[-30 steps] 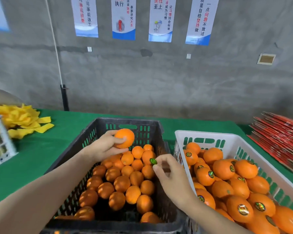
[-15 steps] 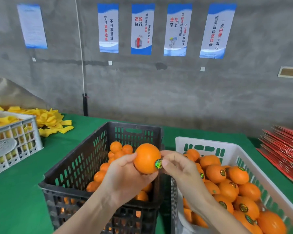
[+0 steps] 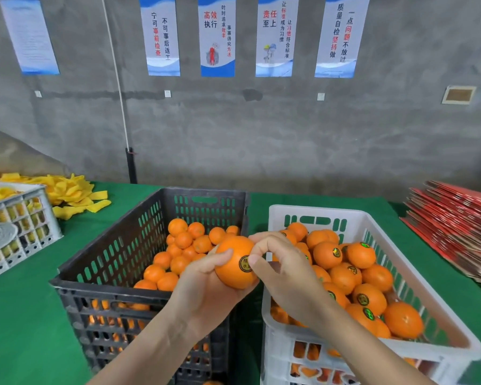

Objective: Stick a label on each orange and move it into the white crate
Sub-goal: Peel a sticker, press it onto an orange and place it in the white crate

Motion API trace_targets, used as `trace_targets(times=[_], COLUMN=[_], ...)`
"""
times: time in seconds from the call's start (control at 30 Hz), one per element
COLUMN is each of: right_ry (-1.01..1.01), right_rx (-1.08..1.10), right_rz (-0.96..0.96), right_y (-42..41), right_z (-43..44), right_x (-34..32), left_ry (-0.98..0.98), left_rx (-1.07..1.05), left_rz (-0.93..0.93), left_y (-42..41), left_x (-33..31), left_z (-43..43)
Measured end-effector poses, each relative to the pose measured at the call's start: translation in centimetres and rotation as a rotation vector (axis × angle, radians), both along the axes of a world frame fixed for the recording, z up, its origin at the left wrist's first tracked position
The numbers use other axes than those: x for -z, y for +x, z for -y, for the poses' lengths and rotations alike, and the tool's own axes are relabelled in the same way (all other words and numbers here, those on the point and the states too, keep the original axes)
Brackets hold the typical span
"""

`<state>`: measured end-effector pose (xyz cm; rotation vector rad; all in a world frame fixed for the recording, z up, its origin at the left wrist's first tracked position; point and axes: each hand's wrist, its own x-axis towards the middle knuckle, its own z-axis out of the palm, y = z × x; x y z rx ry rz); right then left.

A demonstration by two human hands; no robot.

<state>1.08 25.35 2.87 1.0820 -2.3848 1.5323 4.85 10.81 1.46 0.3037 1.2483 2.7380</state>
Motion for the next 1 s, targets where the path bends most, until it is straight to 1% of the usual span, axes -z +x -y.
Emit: trace_targets(times=[0.13, 0.27, 0.33, 0.37, 0.4, 0.47, 0.5, 0.57, 0.67, 0.77, 0.83, 0.87, 0.9, 0.93, 0.97, 1.0], right_ry=[0.042, 0.066, 0.039, 0.018, 0.000, -0.027, -0.021, 0.049, 0.114, 0.107, 0.074, 0.073, 0.089, 0.111, 0.132, 0.146], right_rx=[0.093, 0.102, 0.113, 0.113, 0.106, 0.072, 0.062, 0.044, 0.010, 0.090, 0.146, 0.172, 0.205, 0.251, 0.312, 0.381], right_rz=[-0.227, -0.333, -0.323, -0.283, -0.214, -0.003, 0.051, 0.000, -0.084, -0.166, -0.169, -0.170, -0.171, -0.167, -0.144, -0.103], right_y=[0.6, 1.0, 1.0, 0.9, 0.8, 0.4, 0.3, 0.4, 0.9, 0.2, -1.5, -2.9, -4.6, -6.6, -8.9, -11.4], right_z=[-0.1, -0.1, -0.1, -0.1, -0.3, -1.0, -1.3, -1.7, -1.8, -2.2, -2.9, -3.4, -4.0, -4.6, -5.4, -6.1], right_x=[0.9, 1.6, 1.9, 1.8, 1.6, 1.3, 1.3, 1.6, 2.7, 3.1, 2.8, 2.7, 2.6, 2.6, 2.7, 2.8], left_ry=[0.020, -0.036, -0.032, -0.030, -0.030, -0.036, -0.040, -0.068, -0.175, -0.222, -0.354, -0.479, -0.624, -0.748, -0.809, -0.772], left_rx=[-0.023, -0.062, -0.081, -0.098, -0.116, -0.134, -0.122, -0.082, -0.051, 0.027, 0.064, 0.023, -0.068, -0.222, -0.390, -0.504], left_rz=[0.097, 0.126, 0.153, 0.164, 0.173, 0.180, 0.171, 0.138, 0.100, 0.128, 0.138, 0.135, 0.126, 0.116, 0.113, 0.140], left_y=[0.2, 0.4, 0.4, 0.4, 0.4, 0.5, 0.5, 0.4, -0.5, -2.0, -3.1, -3.9, -4.9, -6.0, -7.0, -7.9], left_x=[0.4, 1.0, 1.2, 1.3, 1.4, 1.6, 1.6, 1.4, 1.3, 1.1, 0.8, 0.6, 0.5, 0.4, 0.4, 0.4], left_z=[-0.2, -0.5, -0.5, -0.4, -0.3, -0.3, -0.4, -0.9, -2.0, -2.9, -3.2, -3.1, -2.8, -2.4, -1.7, -0.9])
